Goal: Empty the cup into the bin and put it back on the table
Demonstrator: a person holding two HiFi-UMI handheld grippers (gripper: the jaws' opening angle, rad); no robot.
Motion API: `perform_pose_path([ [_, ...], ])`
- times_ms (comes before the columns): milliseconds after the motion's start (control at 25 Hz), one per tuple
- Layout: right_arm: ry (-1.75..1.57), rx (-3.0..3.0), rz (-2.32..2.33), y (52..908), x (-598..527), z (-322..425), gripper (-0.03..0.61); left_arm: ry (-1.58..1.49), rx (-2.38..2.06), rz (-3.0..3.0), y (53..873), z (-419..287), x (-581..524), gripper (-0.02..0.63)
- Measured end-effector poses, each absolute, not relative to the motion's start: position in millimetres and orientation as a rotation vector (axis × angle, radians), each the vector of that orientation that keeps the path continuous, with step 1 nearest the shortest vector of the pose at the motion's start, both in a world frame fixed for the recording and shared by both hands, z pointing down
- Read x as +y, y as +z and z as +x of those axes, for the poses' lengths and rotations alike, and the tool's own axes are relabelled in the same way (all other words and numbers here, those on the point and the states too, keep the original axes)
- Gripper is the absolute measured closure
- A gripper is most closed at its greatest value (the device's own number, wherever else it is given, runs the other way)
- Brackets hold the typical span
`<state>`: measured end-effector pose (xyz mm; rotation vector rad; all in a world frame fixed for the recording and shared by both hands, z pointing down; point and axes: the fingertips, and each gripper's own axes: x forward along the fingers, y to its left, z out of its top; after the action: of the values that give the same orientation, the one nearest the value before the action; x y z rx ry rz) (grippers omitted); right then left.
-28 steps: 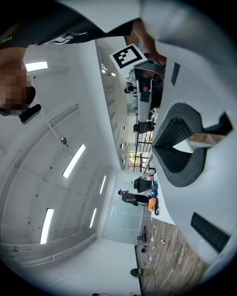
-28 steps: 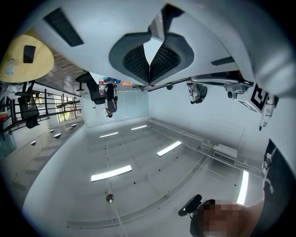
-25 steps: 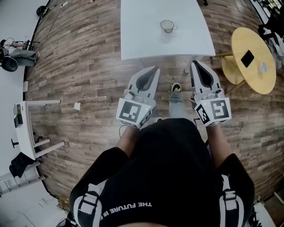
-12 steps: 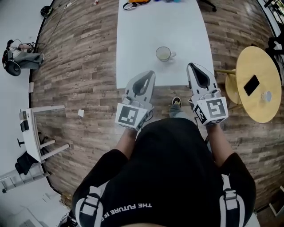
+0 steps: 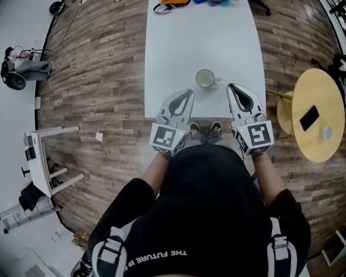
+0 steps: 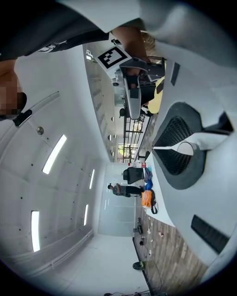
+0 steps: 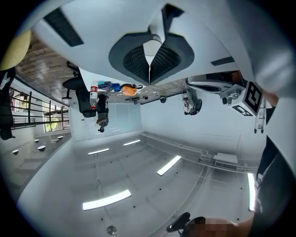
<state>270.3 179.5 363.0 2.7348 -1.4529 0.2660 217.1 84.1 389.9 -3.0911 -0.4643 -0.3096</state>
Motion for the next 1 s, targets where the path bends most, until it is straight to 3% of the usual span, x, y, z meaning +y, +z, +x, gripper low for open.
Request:
perform_pose_path([
  [240, 0.327, -1.411, 2.710, 383, 170, 292, 0.561, -0.356, -0.594, -3.050, 420, 241, 79, 0.588],
  [280, 0.340, -1.408, 2.708, 386, 170, 296, 0.561, -0.374, -0.610, -3.044, 427, 245, 80, 0.525],
  [320, 0.350, -1.406, 2.702, 390, 170, 301, 0.561, -0.392, -0.623, -3.038, 433, 251, 81, 0.376],
  [360, 0.362, -1.404, 2.691, 394, 170, 305, 0.560, -0.409, -0.635, -3.031, 440, 256, 82, 0.312],
  [720, 0.588, -1.401, 2.542, 469, 158, 332, 0.560, -0.576, -0.740, -2.940, 540, 288, 74, 0.211],
  [1000, 0.718, -1.432, 2.362, 560, 153, 342, 0.548, -0.560, -0.931, -2.895, 591, 320, 86, 0.196],
])
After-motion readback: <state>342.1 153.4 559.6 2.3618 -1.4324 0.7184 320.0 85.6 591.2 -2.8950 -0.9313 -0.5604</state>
